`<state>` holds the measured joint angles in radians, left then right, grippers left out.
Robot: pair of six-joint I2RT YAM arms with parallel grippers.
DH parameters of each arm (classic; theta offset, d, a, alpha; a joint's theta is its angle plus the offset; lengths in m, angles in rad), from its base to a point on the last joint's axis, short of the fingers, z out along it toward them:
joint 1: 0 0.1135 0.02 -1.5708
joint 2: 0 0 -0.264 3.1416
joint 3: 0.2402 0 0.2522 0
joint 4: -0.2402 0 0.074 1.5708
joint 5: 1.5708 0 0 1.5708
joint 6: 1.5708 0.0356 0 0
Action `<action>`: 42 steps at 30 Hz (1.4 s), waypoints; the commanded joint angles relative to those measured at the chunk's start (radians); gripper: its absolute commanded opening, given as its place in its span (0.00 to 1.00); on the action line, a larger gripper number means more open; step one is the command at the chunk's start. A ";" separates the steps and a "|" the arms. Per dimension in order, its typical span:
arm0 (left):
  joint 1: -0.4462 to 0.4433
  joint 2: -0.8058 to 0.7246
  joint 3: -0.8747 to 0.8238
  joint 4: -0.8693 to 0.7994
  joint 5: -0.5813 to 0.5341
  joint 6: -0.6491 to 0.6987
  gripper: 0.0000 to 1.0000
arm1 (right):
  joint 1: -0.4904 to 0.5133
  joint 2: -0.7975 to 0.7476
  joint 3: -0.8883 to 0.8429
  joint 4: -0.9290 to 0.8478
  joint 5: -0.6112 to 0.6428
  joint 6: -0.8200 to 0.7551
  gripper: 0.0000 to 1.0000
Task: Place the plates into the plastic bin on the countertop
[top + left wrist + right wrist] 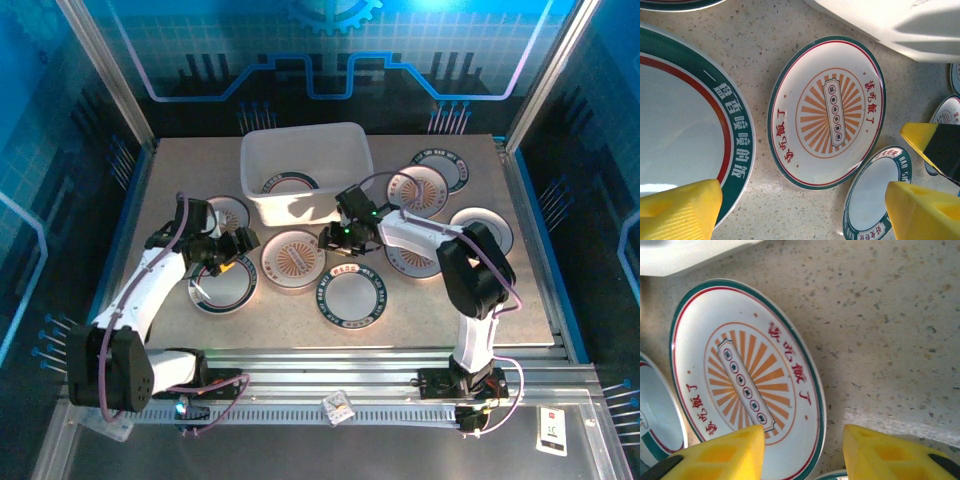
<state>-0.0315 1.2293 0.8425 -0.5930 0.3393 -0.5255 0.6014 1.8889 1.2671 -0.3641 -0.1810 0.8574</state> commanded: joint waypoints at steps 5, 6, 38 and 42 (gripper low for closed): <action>0.004 0.044 -0.023 0.033 0.038 -0.019 0.84 | 0.001 0.030 -0.032 0.044 0.061 0.093 0.46; 0.003 0.048 -0.023 0.035 0.038 -0.019 0.84 | 0.001 0.037 -0.031 0.049 0.056 0.096 0.46; -0.033 0.171 0.015 0.018 -0.013 -0.017 0.82 | 0.058 0.153 0.012 0.145 0.014 0.148 0.38; -0.033 0.169 0.013 0.017 -0.013 -0.016 0.82 | 0.063 0.143 0.001 0.160 0.022 0.154 0.37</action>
<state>-0.0574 1.3933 0.8349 -0.5480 0.3370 -0.5446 0.6209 1.9923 1.2640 -0.2657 -0.1368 0.9947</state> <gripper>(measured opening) 0.821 0.370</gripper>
